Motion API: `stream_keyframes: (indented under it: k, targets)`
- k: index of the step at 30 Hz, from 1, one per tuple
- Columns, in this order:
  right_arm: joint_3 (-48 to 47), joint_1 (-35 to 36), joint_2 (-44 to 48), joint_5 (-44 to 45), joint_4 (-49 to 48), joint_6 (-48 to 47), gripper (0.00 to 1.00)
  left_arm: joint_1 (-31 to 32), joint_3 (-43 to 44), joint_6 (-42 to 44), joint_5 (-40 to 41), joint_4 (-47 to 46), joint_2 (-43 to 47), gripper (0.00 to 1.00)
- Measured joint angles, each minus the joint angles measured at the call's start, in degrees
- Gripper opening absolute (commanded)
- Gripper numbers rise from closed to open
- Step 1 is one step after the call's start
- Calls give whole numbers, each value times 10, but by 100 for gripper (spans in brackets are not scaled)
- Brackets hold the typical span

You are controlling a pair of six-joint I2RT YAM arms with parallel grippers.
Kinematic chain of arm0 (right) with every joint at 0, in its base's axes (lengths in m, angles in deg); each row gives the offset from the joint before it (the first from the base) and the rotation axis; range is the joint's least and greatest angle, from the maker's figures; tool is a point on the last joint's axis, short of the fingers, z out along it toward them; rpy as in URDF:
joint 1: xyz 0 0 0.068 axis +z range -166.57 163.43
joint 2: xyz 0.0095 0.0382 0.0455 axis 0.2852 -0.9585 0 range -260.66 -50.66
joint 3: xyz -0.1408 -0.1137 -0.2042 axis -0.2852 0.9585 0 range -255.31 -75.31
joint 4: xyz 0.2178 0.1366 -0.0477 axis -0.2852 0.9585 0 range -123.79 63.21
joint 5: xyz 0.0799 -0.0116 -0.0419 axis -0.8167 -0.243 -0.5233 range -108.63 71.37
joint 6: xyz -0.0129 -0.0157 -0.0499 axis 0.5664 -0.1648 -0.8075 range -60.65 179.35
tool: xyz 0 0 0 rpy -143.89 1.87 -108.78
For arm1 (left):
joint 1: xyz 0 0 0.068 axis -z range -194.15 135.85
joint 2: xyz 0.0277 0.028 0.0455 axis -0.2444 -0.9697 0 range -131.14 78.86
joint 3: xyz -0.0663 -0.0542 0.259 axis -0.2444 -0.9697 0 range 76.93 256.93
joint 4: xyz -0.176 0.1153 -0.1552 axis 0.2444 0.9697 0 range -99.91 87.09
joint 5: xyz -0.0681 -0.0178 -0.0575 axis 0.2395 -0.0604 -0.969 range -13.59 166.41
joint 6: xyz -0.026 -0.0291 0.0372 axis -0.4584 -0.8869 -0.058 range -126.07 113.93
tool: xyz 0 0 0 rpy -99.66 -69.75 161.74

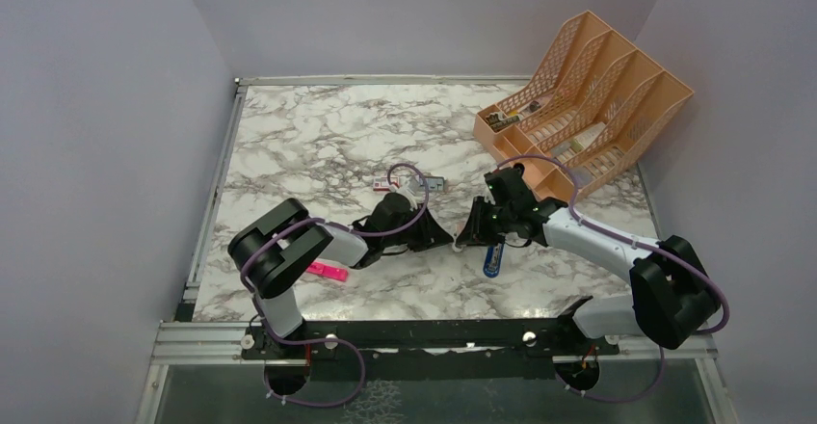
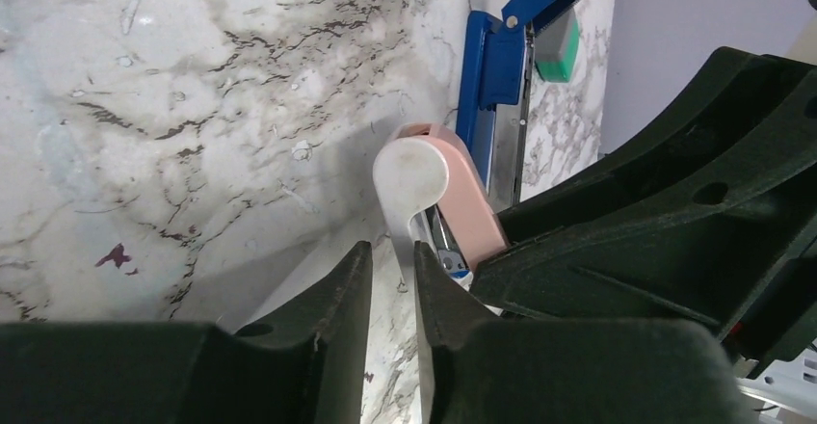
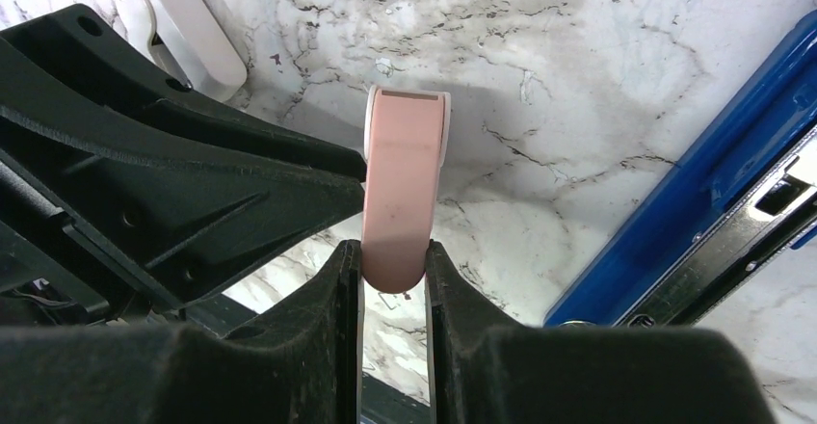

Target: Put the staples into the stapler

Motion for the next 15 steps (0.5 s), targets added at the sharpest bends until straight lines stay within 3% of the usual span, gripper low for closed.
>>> stream_keyframes:
  k: [10,15]
  targets:
    - [7,0,0,-7,-9,2,10,5,0,-2,-16,-23,-16,30]
    - [9,0,0,-8,-10,5,10,5,0,0,-18,-24,-19,27]
